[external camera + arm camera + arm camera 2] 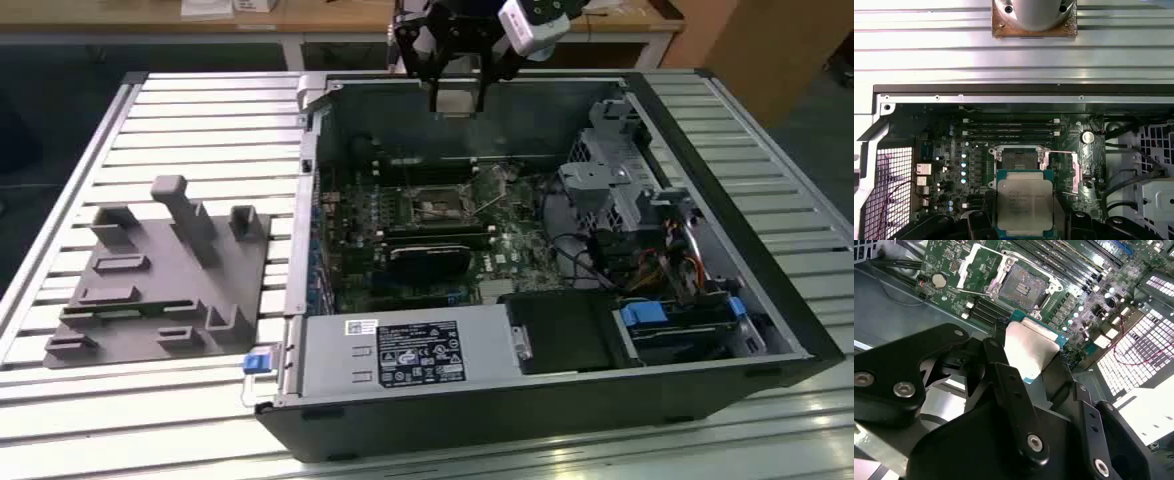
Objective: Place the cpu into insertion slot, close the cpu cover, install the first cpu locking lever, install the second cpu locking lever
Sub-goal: 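Place the cpu into insertion slot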
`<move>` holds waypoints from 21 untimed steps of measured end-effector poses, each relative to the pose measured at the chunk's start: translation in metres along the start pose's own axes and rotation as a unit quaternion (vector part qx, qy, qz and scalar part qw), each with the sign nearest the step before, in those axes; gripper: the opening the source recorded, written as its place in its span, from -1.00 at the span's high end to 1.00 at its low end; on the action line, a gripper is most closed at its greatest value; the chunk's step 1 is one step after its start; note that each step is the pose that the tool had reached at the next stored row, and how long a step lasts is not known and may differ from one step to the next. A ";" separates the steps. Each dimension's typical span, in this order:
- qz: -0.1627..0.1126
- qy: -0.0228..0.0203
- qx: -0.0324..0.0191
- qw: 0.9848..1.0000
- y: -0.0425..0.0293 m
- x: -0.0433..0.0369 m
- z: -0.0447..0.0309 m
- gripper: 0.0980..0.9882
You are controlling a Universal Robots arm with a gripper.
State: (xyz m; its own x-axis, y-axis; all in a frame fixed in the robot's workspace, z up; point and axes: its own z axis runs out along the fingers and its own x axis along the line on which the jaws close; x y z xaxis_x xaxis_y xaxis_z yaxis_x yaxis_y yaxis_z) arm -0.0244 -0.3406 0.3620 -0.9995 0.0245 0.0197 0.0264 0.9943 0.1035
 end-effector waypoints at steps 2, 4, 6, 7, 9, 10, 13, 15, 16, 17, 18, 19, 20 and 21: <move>0.000 0.000 0.000 1.000 0.0000 0.0000 0.0000 0.01; 0.000 0.000 0.000 1.000 0.0000 0.0000 0.0000 0.01; 0.000 0.000 0.000 1.000 0.0000 0.0000 0.0003 0.01; 0.000 0.000 0.000 1.000 -0.0001 0.0000 0.0007 0.01; 0.000 0.000 0.000 1.000 -0.0002 0.0000 0.0016 0.01; 0.000 0.000 0.000 1.000 -0.0002 0.0000 0.0020 0.01; 0.000 0.000 0.000 1.000 -0.0003 -0.0001 0.0031 0.01; 0.000 0.000 0.000 1.000 -0.0004 -0.0001 0.0038 0.01; 0.000 0.000 0.000 1.000 -0.0004 -0.0001 0.0041 0.01; 0.000 0.000 0.000 1.000 -0.0005 -0.0001 0.0044 0.01; 0.000 0.000 0.000 1.000 -0.0005 -0.0001 0.0047 0.01; 0.000 0.000 0.000 1.000 -0.0005 -0.0001 0.0050 0.01; 0.000 0.000 0.000 1.000 -0.0005 -0.0001 0.0053 0.01; 0.000 0.000 0.000 1.000 -0.0006 -0.0001 0.0055 0.01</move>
State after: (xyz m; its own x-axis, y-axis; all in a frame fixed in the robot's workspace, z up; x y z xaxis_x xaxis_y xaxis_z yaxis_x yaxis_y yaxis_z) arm -0.0244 -0.3406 0.3564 -0.9995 0.0245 0.0197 0.0264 0.9942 0.1044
